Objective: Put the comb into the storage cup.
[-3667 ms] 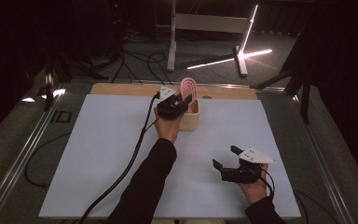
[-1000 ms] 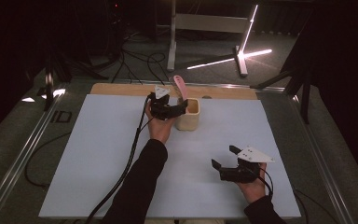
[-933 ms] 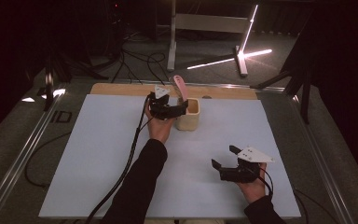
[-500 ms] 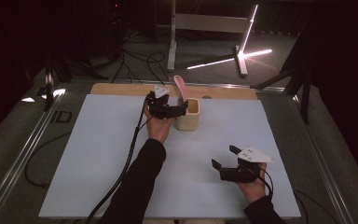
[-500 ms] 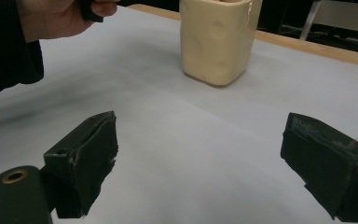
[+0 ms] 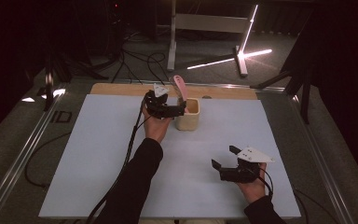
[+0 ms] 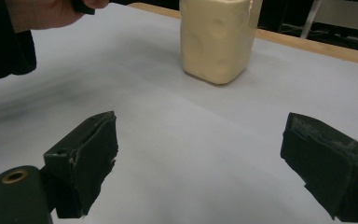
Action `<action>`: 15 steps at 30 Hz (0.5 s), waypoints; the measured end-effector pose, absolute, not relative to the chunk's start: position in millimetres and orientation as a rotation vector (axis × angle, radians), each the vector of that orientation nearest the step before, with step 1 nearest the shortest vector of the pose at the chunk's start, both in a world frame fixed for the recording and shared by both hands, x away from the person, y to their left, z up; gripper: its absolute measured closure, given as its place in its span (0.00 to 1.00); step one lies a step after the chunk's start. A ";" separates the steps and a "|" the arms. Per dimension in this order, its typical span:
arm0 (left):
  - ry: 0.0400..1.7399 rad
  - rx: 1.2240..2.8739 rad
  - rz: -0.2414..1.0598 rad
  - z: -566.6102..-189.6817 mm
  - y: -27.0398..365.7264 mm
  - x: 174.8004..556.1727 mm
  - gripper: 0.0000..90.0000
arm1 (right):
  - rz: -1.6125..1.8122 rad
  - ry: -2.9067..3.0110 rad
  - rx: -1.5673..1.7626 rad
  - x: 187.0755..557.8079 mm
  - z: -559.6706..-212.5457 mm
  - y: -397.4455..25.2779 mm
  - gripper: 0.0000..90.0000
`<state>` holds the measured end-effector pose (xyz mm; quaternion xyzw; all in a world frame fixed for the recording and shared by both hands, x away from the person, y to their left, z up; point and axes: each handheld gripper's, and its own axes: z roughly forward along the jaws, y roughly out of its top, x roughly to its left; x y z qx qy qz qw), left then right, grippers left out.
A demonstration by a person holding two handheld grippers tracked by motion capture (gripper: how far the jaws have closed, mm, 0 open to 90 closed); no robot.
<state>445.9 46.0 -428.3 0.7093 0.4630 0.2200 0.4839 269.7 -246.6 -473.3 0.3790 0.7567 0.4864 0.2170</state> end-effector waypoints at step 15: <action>1.094 1.794 0.514 -418.0 55.8 441.0 0.00 | 1.345 2.091 1.058 269.1 -472.8 -247.9 0.12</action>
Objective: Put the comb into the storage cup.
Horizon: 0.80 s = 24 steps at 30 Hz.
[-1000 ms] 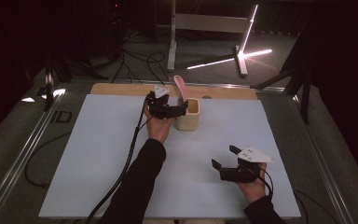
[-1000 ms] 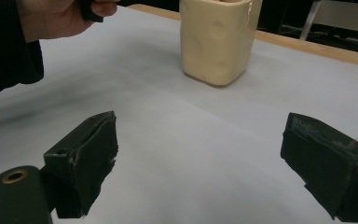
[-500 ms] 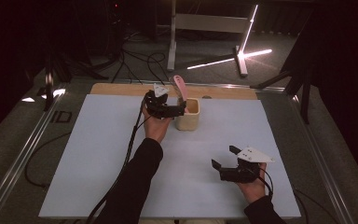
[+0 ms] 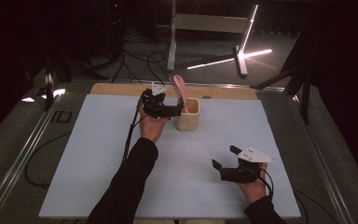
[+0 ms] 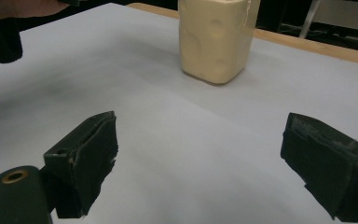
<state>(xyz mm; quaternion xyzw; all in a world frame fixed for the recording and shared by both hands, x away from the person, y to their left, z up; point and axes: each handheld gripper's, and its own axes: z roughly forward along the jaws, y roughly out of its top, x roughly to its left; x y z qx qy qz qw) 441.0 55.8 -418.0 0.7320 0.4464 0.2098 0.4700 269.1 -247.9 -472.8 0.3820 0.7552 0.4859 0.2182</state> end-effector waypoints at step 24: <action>0.981 1.848 0.533 -387.4 79.4 414.9 0.00 | 1.343 2.093 1.055 268.7 -472.9 -247.4 0.12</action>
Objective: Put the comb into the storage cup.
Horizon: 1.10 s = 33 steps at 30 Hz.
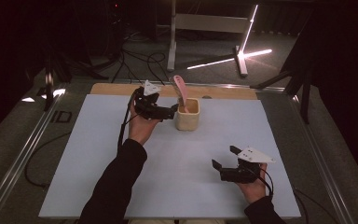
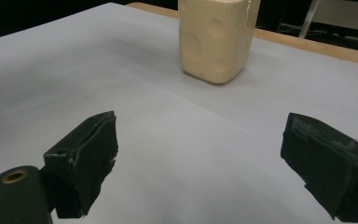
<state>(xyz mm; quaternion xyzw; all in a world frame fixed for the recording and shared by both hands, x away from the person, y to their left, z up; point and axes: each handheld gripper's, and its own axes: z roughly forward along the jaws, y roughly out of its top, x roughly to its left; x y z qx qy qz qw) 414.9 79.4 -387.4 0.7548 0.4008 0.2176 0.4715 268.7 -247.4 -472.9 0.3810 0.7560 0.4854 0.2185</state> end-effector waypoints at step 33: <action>0.966 1.817 0.632 -390.2 155.6 355.0 0.00 | 1.337 2.087 1.065 269.4 -473.5 -248.8 0.12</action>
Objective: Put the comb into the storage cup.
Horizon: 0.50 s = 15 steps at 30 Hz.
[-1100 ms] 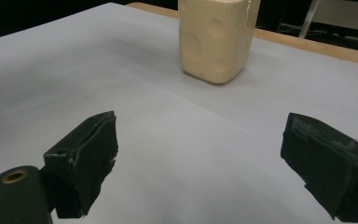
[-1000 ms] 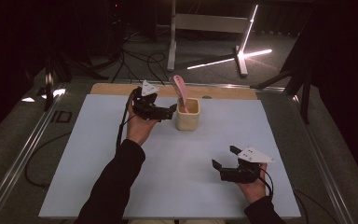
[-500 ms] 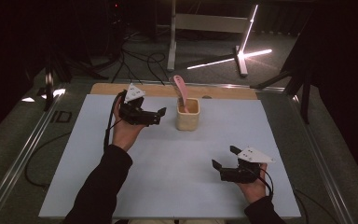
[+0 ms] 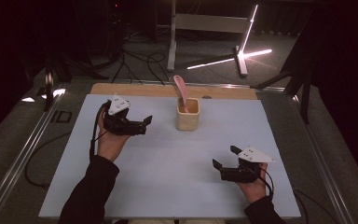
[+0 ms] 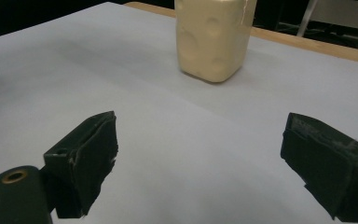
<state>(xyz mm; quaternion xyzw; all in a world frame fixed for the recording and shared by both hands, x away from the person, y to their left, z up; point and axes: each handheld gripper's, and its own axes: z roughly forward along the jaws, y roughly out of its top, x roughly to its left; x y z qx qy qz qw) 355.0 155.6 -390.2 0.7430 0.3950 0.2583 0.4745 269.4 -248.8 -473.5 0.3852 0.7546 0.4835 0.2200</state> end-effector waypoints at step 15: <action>0.997 1.801 0.622 -414.1 183.5 324.0 0.00 | 1.342 2.074 1.068 269.2 -472.5 -251.6 0.12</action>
